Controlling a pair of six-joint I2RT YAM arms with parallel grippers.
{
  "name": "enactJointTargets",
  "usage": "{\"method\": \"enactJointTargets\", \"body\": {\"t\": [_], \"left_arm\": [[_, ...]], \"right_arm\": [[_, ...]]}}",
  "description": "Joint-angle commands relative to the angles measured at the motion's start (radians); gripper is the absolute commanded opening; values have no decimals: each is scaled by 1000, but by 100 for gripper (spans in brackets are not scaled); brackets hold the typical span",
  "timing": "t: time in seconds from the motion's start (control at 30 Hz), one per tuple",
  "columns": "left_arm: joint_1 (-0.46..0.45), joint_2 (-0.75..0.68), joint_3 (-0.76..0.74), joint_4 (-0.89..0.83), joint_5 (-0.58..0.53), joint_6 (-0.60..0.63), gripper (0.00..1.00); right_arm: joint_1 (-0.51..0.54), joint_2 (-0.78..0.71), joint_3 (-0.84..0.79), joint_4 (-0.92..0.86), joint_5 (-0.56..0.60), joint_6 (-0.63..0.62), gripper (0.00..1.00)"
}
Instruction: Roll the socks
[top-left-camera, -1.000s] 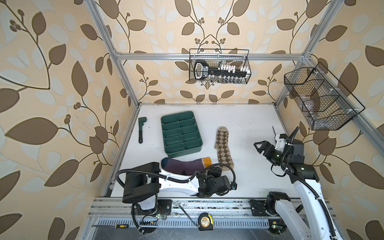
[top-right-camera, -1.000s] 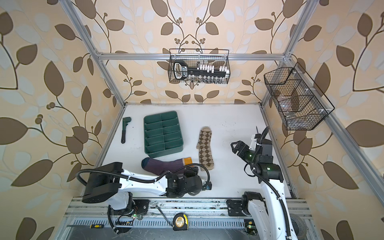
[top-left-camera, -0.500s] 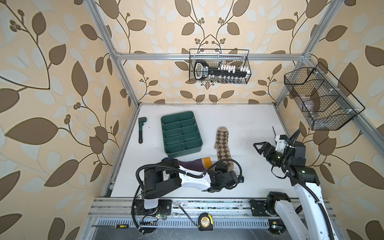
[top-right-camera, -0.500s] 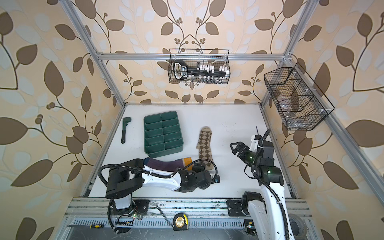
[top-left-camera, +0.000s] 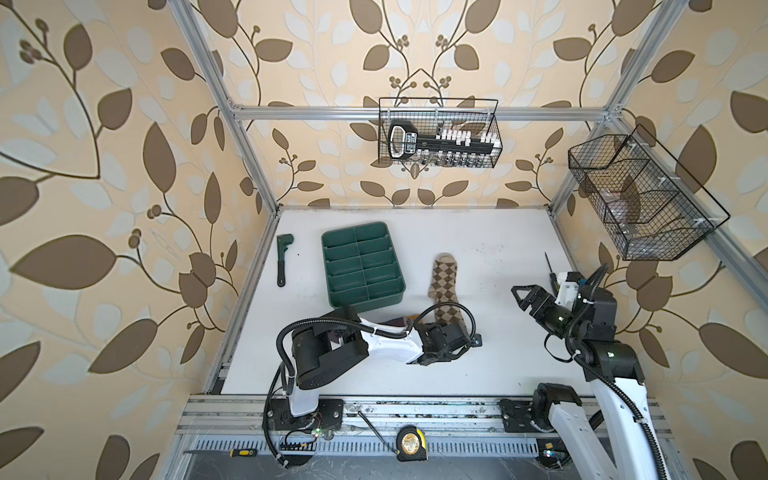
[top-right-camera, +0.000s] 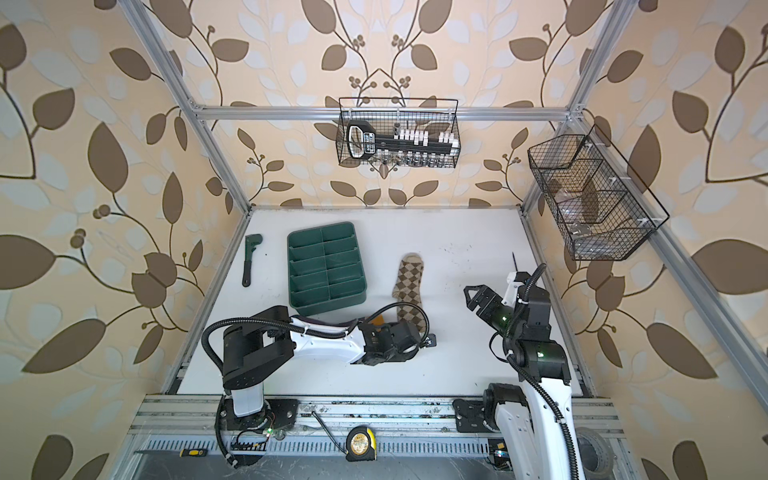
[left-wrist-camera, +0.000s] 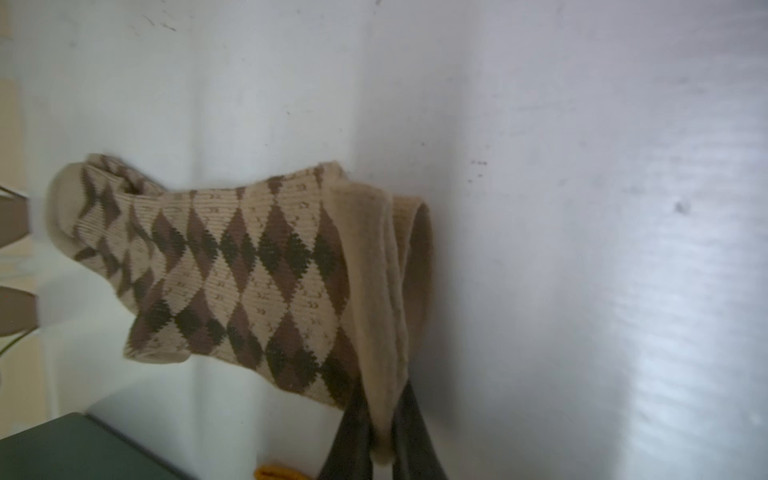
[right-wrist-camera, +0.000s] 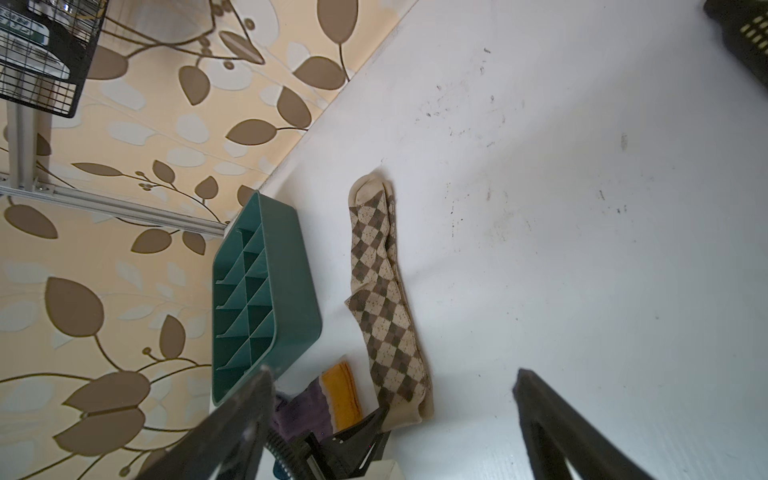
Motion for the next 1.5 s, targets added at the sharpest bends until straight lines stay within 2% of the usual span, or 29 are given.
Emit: {"method": "enactJointTargets", "body": {"t": [0.0,0.17,0.33,0.5,0.63,0.77,1.03,1.1,1.23,1.3,1.47], "left_arm": [[38,-34,76,-229,256,-38,9],[100,31,180,-396,384,-36,0],[144,78,233,-463,476,-42,0],[183,93,271,-513,569,-42,0],[218,123,297,-539,612,-46,0],[244,141,310,-542,651,-56,0],[288,145,332,-552,710,-72,0],[290,147,334,-552,714,-74,0],[294,157,342,-557,719,-77,0],[296,161,344,-556,720,-76,0],[297,155,342,-558,727,-79,0]], "right_arm": [[6,-26,3,-6,71,-70,90],[55,-92,22,-3,184,-176,86],[173,-157,56,66,284,-355,81],[264,-250,56,151,288,-716,77],[297,-224,105,72,282,-969,73],[435,-193,142,-76,296,-1227,69],[656,-307,29,-204,255,-1559,64],[684,-309,-20,-225,253,-1625,62],[795,-203,-93,-174,306,-1613,59],[885,-142,-138,-95,380,-1601,60],[1170,86,-229,118,653,-1640,67]]}}
